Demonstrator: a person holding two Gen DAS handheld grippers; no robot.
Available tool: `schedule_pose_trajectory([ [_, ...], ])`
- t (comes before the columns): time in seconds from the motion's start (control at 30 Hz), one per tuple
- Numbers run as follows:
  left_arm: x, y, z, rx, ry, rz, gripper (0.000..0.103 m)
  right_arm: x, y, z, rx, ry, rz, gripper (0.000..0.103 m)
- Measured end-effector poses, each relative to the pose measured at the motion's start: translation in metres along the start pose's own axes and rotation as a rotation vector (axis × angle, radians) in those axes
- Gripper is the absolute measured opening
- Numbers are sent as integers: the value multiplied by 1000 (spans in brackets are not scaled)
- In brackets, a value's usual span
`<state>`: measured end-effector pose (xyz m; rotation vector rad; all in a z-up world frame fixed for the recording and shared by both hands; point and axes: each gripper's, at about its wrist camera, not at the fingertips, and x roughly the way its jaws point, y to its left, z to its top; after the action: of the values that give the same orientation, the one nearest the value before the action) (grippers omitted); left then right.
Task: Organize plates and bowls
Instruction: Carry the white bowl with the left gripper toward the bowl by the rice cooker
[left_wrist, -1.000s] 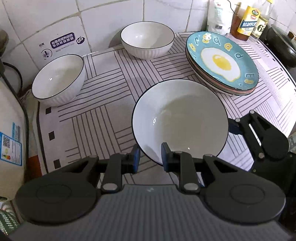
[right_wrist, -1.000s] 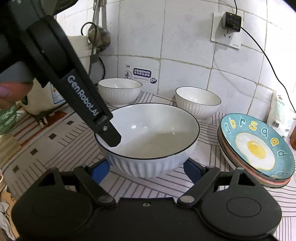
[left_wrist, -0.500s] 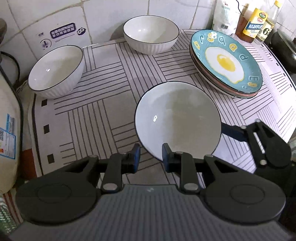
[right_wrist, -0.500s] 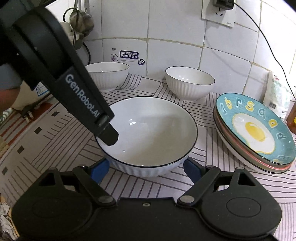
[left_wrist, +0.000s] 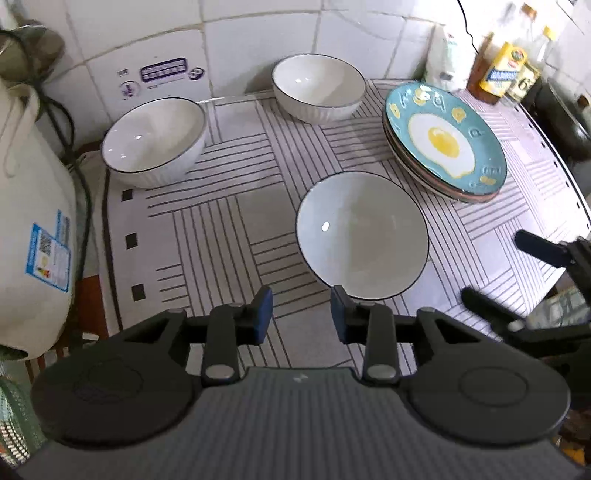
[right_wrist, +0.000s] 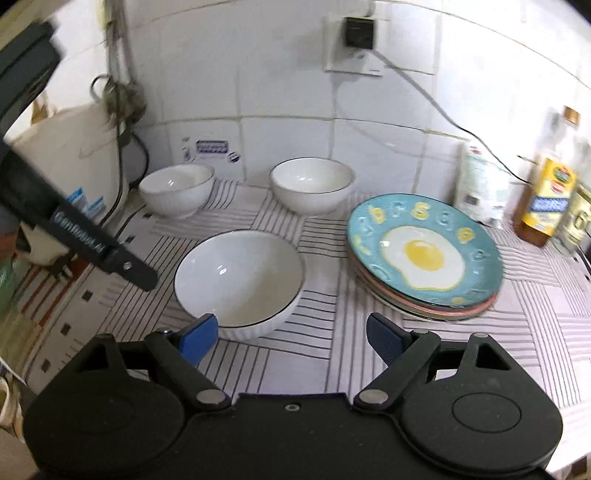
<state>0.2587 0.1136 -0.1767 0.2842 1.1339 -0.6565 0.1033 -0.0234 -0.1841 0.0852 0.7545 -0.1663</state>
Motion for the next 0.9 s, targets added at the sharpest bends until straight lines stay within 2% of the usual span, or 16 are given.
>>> schedule_pose_trajectory([
  [0.17, -17, 7, 1, -14, -36, 23, 33, -23, -12, 17, 89, -53, 22, 89],
  [0.3, -31, 11, 2, -30, -67, 20, 35, -34, -14, 29, 73, -85, 23, 89],
  [0.43, -45, 5, 5, 9, -99, 39, 35, -39, -10, 34, 52, -111, 43, 88],
  [0.67, -56, -3, 16, 9, -148, 48, 35, -31, -6, 47, 10, -129, 37, 85],
  [0.8, -59, -1, 35, -38, -150, 43, 38, -24, -7, 59, -33, -150, 57, 85],
  [0.9, -60, -1, 50, -68, -175, 41, 45, -10, -13, 68, -57, -168, 76, 85],
])
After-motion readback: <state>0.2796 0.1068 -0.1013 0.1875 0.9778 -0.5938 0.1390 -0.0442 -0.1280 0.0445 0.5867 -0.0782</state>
